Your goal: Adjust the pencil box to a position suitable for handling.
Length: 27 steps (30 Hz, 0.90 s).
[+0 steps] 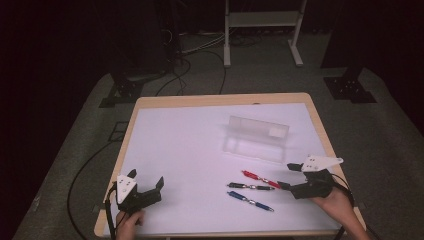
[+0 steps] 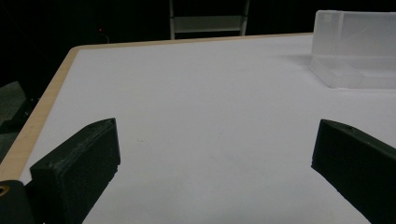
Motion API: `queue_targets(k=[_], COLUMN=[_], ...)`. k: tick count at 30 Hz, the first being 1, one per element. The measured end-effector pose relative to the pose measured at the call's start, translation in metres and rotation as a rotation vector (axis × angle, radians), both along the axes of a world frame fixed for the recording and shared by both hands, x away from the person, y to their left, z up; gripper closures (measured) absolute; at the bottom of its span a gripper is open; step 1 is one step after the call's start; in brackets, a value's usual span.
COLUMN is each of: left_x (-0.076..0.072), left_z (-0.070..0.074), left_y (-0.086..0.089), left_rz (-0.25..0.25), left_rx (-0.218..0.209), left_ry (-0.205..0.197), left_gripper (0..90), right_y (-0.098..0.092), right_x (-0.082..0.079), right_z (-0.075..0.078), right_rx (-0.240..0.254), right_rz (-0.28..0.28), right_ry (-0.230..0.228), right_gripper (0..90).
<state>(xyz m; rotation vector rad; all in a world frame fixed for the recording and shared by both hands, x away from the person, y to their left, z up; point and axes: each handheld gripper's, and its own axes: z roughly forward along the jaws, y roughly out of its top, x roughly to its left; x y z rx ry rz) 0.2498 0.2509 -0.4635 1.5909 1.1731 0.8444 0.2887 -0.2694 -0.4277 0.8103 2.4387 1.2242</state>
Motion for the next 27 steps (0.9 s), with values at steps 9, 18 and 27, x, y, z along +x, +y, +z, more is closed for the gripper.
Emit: queue_targets(k=[9,18,27], left_x=[-0.001,-0.001,-0.001], left_z=[0.0,0.0,0.0], left_y=[0.0,0.0,0.0], left_rz=[0.001,0.003,-0.002], left_rx=[0.001,-0.006,-0.002], left_ry=[-0.007,-0.005,-0.007], left_gripper=[0.4,0.4,0.4], right_y=[0.025,0.042,0.049], right_x=[0.01,0.022,0.032], right_z=[0.001,0.003,-0.004], right_rx=[-0.047,-0.09,-0.124], right_rz=[0.051,0.098,0.111], right_ry=[0.004,0.026,0.042], right_gripper=[29.7,34.0,38.3])
